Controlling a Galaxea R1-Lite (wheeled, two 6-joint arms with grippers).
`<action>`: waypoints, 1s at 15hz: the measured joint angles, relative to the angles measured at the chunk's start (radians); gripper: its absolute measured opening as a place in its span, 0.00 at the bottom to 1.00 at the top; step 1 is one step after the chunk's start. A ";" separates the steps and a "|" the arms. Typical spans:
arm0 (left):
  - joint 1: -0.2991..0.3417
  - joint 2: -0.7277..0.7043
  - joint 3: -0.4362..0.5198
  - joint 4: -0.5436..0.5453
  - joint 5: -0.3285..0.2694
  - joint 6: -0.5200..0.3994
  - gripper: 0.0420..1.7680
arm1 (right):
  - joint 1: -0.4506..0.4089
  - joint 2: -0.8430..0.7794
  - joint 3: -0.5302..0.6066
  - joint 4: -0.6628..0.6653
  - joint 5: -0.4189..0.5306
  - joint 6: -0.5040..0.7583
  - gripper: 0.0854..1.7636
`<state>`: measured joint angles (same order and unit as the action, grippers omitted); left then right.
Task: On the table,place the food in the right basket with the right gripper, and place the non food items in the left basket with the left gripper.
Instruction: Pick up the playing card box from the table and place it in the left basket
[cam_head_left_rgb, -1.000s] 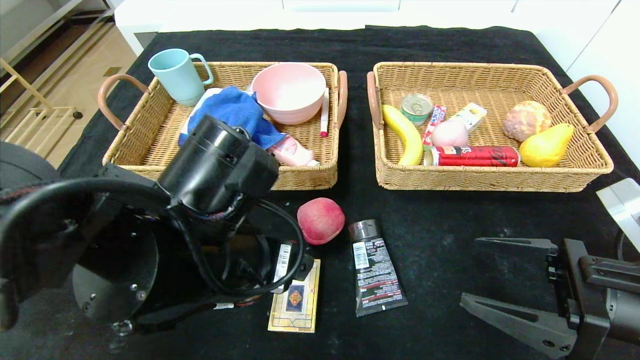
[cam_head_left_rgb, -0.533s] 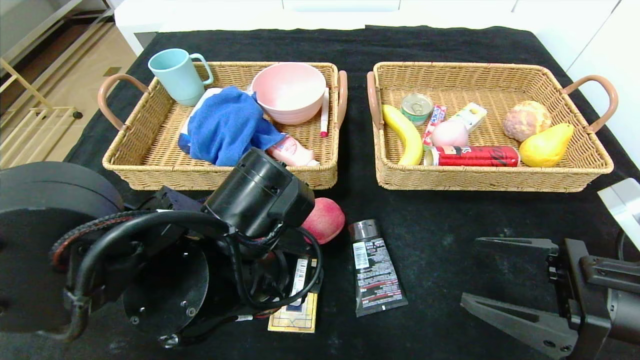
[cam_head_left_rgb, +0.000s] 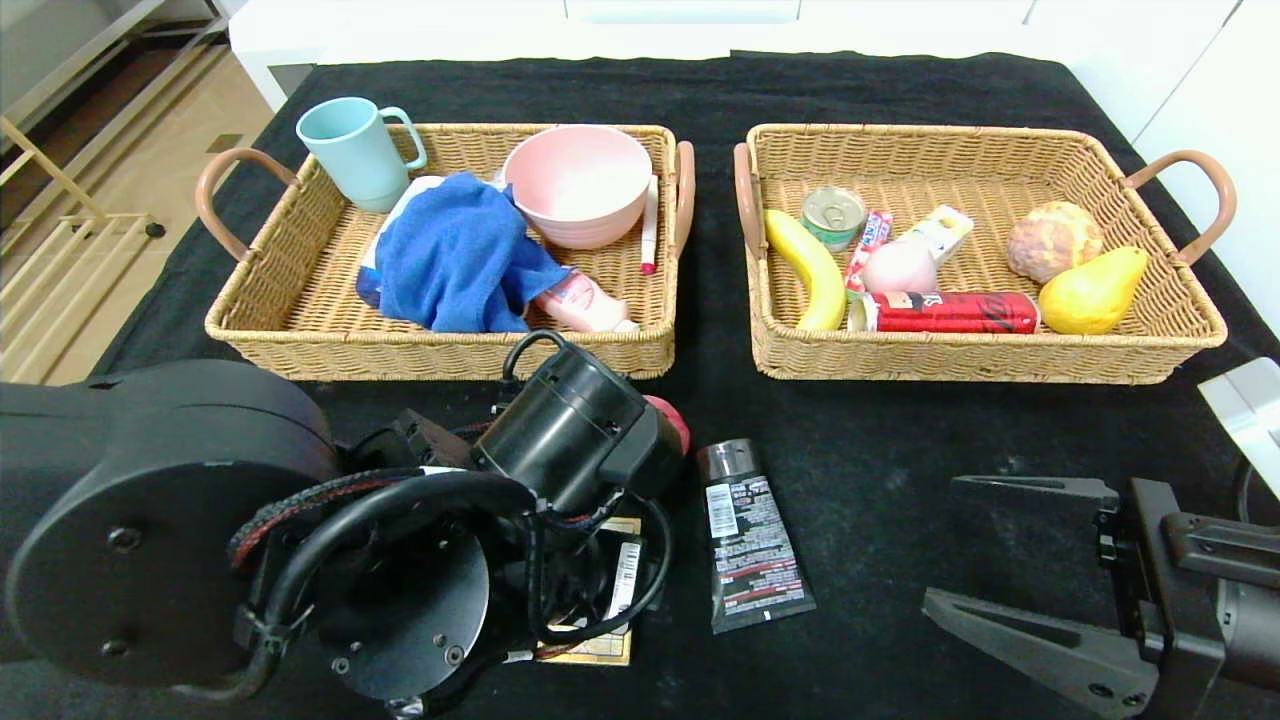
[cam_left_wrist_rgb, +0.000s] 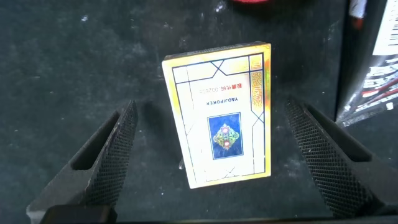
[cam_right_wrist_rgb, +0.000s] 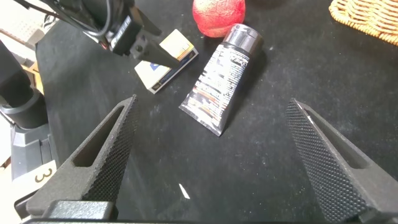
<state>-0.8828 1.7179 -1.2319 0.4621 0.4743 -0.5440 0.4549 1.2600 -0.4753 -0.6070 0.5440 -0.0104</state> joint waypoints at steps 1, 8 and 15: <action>-0.001 0.006 0.000 0.000 0.000 0.000 0.97 | 0.000 0.000 0.000 0.000 0.000 0.000 0.97; -0.003 0.043 -0.001 0.000 0.004 -0.035 0.97 | 0.000 0.000 0.001 0.000 0.000 0.000 0.97; -0.004 0.047 0.006 0.001 0.009 -0.036 0.59 | 0.012 0.000 0.009 0.000 0.000 -0.004 0.97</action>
<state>-0.8866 1.7649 -1.2262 0.4636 0.4830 -0.5800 0.4670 1.2604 -0.4662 -0.6074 0.5440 -0.0149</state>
